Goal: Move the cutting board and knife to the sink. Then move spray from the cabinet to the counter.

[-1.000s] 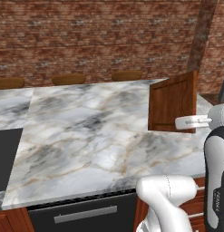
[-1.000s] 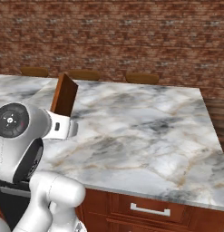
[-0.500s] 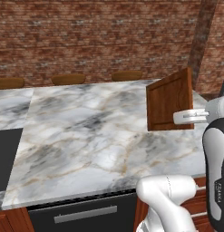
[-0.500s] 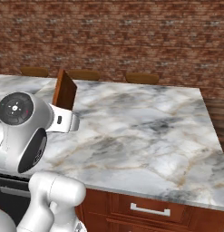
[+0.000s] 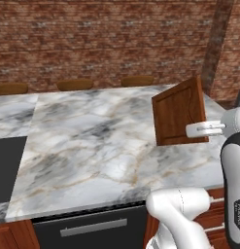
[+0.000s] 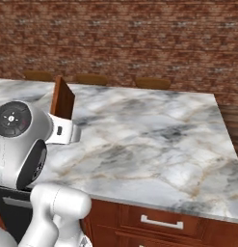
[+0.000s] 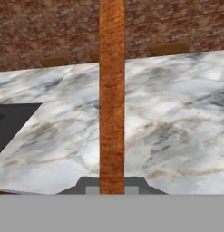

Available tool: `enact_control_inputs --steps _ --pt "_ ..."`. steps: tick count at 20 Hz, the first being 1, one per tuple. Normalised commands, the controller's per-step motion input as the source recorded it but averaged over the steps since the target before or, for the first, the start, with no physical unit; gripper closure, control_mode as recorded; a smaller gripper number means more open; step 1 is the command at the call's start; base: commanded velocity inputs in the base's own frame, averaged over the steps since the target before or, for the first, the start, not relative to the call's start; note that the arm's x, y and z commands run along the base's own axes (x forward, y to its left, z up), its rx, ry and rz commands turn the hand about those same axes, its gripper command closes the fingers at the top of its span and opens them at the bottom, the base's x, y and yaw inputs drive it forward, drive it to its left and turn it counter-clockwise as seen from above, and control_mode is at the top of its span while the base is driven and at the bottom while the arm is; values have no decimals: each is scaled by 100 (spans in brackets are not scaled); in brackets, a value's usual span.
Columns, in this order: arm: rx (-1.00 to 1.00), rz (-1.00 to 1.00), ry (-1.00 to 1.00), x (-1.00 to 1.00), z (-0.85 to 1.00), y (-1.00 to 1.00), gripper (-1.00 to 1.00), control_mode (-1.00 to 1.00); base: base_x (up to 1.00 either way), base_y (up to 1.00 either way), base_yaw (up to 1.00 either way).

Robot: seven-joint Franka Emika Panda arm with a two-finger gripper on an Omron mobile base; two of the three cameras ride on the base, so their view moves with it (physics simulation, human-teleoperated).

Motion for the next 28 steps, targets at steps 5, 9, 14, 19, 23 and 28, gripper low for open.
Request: enact_control_inputs --steps 5,9,14,19,23,28 --pt "0 0 0 0 0 0 100 100 -24 68 6" --pt "0 0 0 0 0 0 100 100 0 100 0" --pt "0 0 0 0 0 0 100 100 0 100 0" --pt "0 0 0 0 0 0 100 100 4 100 -2" --pt "0 0 0 0 0 0 100 100 19 100 -6" --pt "0 0 0 0 0 0 100 100 28 100 -8"
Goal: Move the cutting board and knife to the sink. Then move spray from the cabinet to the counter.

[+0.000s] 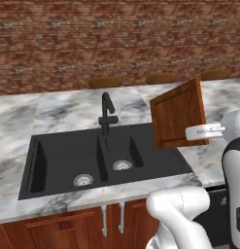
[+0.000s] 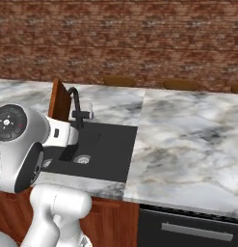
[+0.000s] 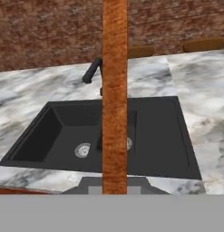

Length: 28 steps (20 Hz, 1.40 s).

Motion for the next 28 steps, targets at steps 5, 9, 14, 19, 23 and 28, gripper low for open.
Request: enact_control_inputs --steps 5,9,14,19,23,28 --pt "0 0 0 0 0 0 100 100 37 100 -9" --pt "0 0 0 0 0 0 100 100 42 100 -15" --pt "0 0 0 0 0 0 100 100 20 64 -13" --pt "0 0 0 0 0 0 100 100 -45 29 3" --pt "0 0 0 0 0 0 100 100 -88 27 3" --pt "0 0 0 0 0 0 100 100 27 86 -5"
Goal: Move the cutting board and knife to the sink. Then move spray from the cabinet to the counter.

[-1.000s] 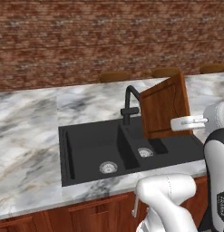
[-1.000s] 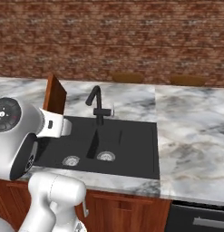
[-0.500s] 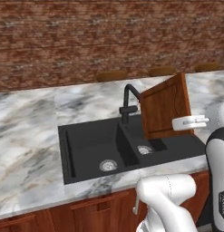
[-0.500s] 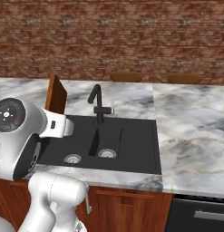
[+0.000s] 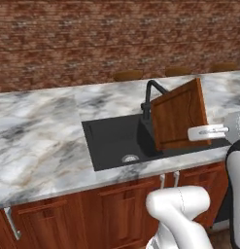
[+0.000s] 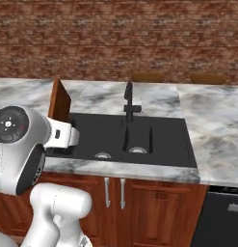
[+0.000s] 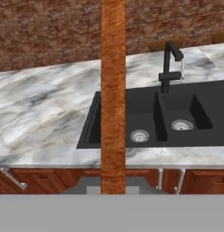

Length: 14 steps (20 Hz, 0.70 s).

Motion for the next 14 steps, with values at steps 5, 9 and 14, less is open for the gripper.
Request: enact_control_inputs --steps 5,9,14 --pt "0 0 0 0 0 0 100 100 73 98 -17" --pt "0 0 0 0 0 0 100 100 74 72 -17" --pt "-1 -9 27 33 0 -1 100 -100 11 2 -1"
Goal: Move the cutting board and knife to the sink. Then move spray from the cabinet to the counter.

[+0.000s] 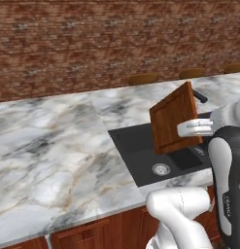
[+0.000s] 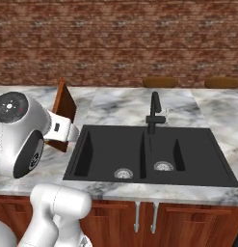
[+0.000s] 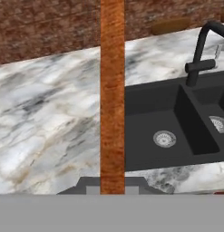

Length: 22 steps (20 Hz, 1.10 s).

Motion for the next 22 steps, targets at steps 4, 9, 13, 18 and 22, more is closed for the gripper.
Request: enact_control_inputs --steps 4,9,13,18,22 --pt "-2 -27 38 28 0 -10 100 -100 0 0 0" --pt "-3 -14 22 19 0 -3 100 -100 0 0 0" --pt "0 -1 1 3 -23 -1 100 -100 0 0 0" --pt "13 -7 0 0 -44 -31 100 -100 0 0 0" --pt "28 -11 -3 -2 -32 -31 100 -100 0 0 0"
